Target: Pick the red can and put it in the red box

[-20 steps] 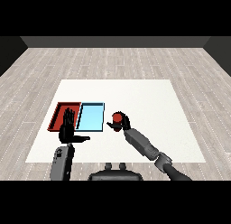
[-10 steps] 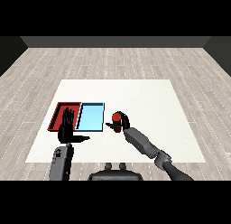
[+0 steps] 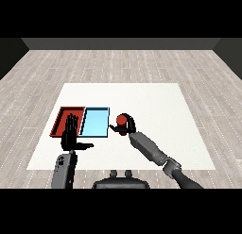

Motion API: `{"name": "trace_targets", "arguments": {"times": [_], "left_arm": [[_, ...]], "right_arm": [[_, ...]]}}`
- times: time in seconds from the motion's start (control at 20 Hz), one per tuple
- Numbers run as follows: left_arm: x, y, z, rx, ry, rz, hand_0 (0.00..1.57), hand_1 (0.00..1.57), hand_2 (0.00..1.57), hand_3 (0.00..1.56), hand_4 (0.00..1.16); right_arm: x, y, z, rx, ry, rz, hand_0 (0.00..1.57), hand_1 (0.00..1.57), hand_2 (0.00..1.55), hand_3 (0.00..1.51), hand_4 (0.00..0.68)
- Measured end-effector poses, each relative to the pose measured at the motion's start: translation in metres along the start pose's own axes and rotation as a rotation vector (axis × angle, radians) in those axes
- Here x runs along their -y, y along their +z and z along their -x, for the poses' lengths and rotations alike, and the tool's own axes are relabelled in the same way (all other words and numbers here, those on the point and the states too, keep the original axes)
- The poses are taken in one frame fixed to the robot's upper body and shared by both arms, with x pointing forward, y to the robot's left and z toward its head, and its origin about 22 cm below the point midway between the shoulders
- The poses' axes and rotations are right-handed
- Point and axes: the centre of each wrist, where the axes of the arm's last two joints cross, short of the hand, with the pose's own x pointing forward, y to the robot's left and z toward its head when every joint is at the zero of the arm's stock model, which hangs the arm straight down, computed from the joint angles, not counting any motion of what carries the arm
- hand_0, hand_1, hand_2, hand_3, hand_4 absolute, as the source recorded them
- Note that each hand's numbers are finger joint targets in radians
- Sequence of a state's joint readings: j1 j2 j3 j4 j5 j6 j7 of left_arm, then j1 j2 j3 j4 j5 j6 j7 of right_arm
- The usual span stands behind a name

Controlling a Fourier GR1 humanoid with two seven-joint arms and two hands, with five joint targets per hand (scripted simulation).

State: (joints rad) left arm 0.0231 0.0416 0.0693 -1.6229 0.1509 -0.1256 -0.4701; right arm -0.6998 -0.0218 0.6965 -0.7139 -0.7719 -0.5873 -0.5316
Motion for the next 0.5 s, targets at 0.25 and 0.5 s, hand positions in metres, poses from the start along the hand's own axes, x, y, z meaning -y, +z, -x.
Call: {"name": "trace_targets", "arguments": {"times": [0.25,0.5], "left_arm": [[0.002,-0.007,-0.004,-0.004,-0.020,0.006,0.00,0.00,0.00,0.00,0.00],[0.017,-0.014,-0.006,-0.005,-0.013,0.061,0.00,0.00,0.00,0.00,0.00]], "right_arm": [[0.002,0.004,-0.025,0.084,-0.010,0.007,1.52,1.52,1.46,1.38,0.608],[0.010,0.007,-0.054,0.179,-0.028,0.014,1.51,1.51,1.46,1.40,0.643]]}}
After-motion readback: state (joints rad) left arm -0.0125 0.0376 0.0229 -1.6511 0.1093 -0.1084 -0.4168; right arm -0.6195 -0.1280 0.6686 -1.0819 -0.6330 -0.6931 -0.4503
